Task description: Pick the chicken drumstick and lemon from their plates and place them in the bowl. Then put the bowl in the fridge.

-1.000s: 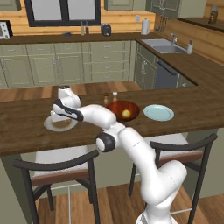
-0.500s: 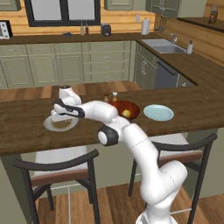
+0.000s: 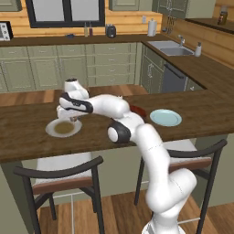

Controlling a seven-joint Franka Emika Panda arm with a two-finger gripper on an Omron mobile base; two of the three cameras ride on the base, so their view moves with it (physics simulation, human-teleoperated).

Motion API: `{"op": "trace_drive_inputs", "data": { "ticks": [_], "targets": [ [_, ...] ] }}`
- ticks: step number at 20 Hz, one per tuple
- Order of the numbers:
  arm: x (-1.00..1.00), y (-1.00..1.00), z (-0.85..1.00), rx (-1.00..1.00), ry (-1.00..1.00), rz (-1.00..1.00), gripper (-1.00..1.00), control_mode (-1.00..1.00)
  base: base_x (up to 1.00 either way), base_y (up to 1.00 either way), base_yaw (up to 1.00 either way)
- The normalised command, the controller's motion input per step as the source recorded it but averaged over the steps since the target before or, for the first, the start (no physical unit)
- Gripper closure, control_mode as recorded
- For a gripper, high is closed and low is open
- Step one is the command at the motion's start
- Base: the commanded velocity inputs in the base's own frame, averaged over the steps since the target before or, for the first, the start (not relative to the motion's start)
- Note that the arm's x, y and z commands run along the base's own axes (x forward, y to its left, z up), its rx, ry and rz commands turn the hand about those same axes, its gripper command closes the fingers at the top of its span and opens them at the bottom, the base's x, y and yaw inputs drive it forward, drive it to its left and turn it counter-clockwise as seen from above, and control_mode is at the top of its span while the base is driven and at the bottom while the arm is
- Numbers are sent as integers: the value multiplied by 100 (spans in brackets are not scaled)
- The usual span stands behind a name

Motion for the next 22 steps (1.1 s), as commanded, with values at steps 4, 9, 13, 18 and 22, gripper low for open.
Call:
{"op": "trace_drive_inputs", "data": {
  "ticks": [4, 9, 13, 18, 22],
  "targets": [
    [-16, -93, 59, 0, 0, 0, 100, -100, 0, 0, 0],
    [-43, -98, 72, 0, 0, 0, 100, -100, 0, 0, 0],
    [-51, -100, 61, 0, 0, -3, 100, -100, 0, 0, 0],
    [-48, -100, 7, 1, -2, -5, 100, -100, 0, 0, 0],
    [-24, -100, -3, 0, -4, -4, 100, -100, 0, 0, 0]
  ]
}}
